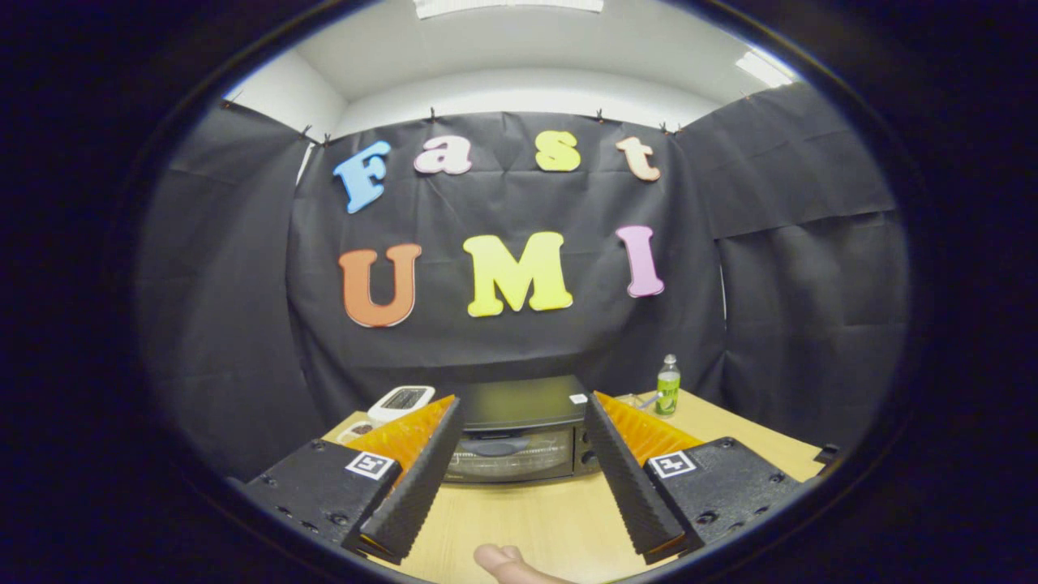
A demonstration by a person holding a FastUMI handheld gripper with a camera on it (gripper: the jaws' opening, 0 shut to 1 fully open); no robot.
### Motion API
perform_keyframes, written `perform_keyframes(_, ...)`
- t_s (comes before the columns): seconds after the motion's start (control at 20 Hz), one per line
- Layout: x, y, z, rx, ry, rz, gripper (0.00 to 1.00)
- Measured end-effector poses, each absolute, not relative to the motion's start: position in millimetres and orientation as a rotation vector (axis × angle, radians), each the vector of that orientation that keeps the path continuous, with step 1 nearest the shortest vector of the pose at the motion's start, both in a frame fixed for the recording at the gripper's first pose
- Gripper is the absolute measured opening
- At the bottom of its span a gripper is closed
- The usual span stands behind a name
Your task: Open the toaster oven, put the food inside, and close the toaster oven door.
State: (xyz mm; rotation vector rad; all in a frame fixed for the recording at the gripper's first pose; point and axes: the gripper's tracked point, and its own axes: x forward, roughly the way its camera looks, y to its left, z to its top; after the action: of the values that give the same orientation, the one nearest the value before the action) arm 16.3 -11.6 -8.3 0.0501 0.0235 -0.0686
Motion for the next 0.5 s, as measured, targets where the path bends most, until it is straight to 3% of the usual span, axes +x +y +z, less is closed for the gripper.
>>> perform_keyframes(0.5, -32, -37, 28, 0.047, -0.024, -0.068, 0.98)
